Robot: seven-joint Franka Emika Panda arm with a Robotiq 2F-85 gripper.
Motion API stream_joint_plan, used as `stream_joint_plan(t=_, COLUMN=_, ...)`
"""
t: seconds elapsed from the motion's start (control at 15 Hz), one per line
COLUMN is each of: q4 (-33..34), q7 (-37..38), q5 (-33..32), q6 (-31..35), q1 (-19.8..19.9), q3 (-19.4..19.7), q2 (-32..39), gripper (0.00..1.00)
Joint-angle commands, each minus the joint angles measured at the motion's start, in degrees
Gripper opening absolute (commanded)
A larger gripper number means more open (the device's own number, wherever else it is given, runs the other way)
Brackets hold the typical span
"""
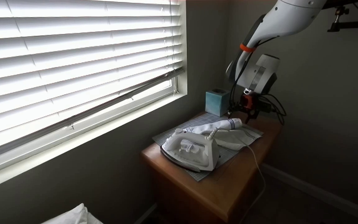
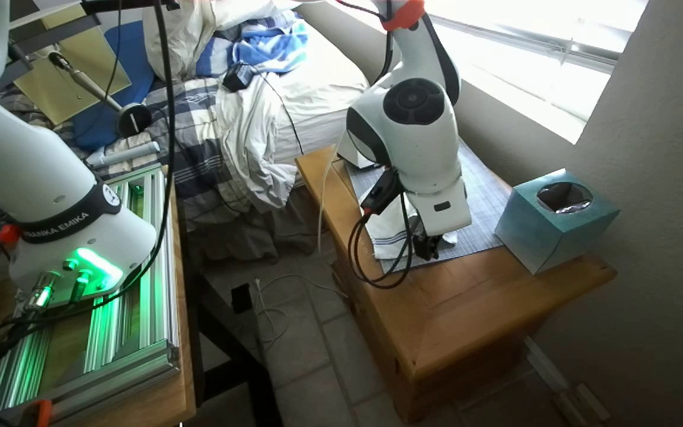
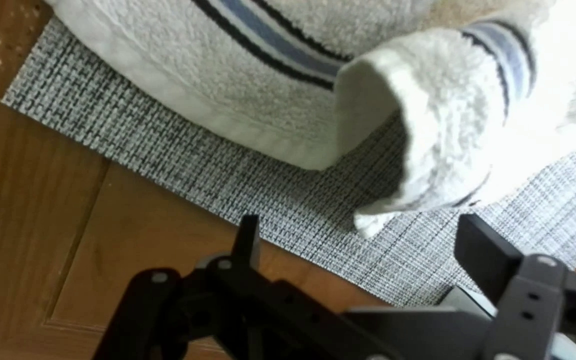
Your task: Stretch out the towel
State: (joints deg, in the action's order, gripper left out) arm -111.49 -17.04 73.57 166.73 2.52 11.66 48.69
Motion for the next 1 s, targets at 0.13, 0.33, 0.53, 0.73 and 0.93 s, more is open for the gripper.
stream_joint_plan(t=0.13, q4=4.5, q7=11.7, q5=-10.9, q6=-8.4, q1=4.1, q3=-1.5, q2=1.0, gripper=1.00)
stream_joint_plan(t=0.33, q4=7.4, q7=14.5, q5=-12.5, q6=-11.5, q1=6.9, q3=-3.4, q2=1.9, gripper=1.00)
stream_joint_plan(t=0.53, q4=10.0, q7=17.3, q5=-13.5, q6=-14.4, q1=8.7, q3=-4.1, q2=3.9, gripper=0.79)
stream_joint_plan(t=0.73, q4=12.2, q7=19.7, q5=-14.2, q6=-16.8, q1=10.1, q3=-4.1, q2=5.9, gripper=0.57)
stream_joint_plan(t=0.93, q4=14.0, q7=20.9, q5=-13.6, q6=-17.5, q1=10.9, q3=-4.3, q2=7.2, gripper=0.31)
